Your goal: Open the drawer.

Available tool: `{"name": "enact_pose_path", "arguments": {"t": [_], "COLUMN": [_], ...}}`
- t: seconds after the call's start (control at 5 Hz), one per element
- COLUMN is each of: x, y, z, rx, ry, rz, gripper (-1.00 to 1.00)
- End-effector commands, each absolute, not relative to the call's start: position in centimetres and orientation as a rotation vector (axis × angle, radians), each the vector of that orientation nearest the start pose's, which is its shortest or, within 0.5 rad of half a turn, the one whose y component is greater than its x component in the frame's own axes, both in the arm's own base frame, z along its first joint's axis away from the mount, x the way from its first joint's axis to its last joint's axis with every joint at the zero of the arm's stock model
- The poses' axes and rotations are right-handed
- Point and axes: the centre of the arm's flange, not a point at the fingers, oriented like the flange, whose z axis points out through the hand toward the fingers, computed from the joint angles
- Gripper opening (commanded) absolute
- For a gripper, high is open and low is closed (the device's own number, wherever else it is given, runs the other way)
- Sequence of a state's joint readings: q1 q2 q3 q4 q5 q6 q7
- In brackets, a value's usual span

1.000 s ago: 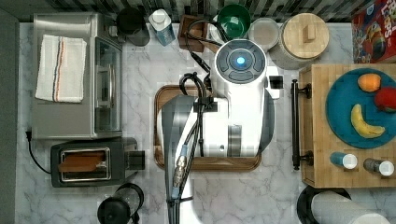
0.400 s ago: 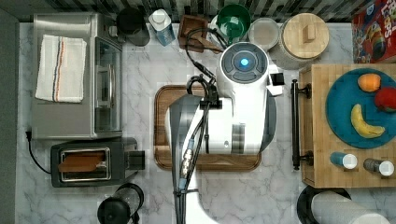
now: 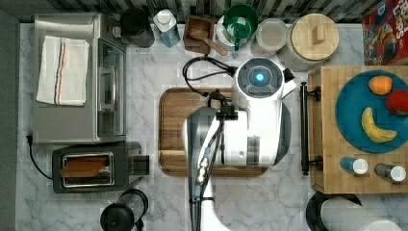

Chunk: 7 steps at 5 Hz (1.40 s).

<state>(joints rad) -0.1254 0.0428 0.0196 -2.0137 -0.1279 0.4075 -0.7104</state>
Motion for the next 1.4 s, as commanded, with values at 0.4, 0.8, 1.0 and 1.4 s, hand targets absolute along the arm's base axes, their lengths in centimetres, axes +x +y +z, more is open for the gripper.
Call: {"name": "enact_pose_path", "arguments": {"t": [0.4, 0.8, 1.0, 1.4], "x": [53.2, 53.6, 53.9, 53.2], "y": [-17.7, -19.3, -19.5, -22.4], "z": [40.8, 38.6, 36.9, 33.4], "rx": [-3.284, -3.294, -3.307, -3.321], "ry": [-0.105, -0.150, -0.149, -0.212], "rz": [-0.030, -0.020, -0.011, -0.064], "gripper": [1.00, 1.00, 1.00, 1.00]}}
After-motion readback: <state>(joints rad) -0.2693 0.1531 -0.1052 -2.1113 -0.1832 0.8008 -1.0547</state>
